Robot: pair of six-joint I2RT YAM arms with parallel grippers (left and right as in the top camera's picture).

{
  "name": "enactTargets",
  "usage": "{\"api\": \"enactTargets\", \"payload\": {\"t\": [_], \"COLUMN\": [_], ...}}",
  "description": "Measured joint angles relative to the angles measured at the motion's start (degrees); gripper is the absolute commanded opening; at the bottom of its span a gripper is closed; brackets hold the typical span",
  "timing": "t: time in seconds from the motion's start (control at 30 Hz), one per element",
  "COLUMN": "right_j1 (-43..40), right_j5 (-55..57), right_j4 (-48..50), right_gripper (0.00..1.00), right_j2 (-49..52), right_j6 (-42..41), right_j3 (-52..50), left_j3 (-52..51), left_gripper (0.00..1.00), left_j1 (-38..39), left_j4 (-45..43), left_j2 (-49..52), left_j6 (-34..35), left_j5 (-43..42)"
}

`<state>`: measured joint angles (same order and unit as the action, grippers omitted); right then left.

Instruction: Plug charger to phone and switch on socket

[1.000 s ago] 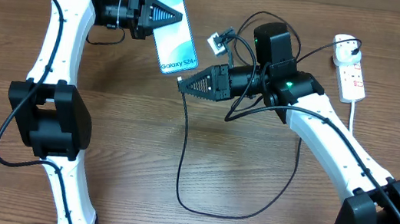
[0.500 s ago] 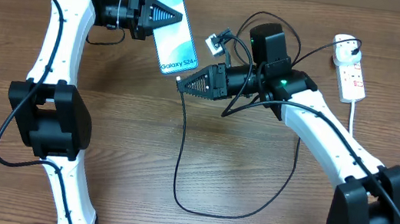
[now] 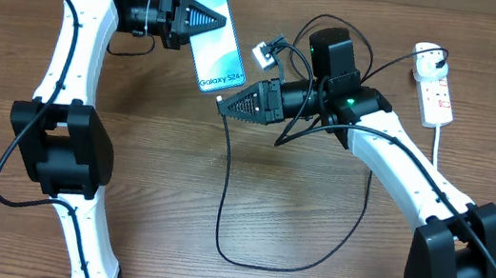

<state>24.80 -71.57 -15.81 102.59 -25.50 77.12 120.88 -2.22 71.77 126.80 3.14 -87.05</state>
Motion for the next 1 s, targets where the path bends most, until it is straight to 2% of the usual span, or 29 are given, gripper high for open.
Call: {"api": "enactTargets", "payload": {"t": [1.0], "right_j1": [-2.54], "right_j5": [-1.31], "right_j4": [1.66], "right_gripper": [0.04], "right_j2": [0.00], "right_j6": [0.02], "right_j3": [0.00], "left_j3": [0.00], "left_gripper": [0.04], "left_j1": [0.00], "left_j4": [0.00], "left_j2": [0.00], "left_j6": [-0.02], "left_j5": [-0.02]}}
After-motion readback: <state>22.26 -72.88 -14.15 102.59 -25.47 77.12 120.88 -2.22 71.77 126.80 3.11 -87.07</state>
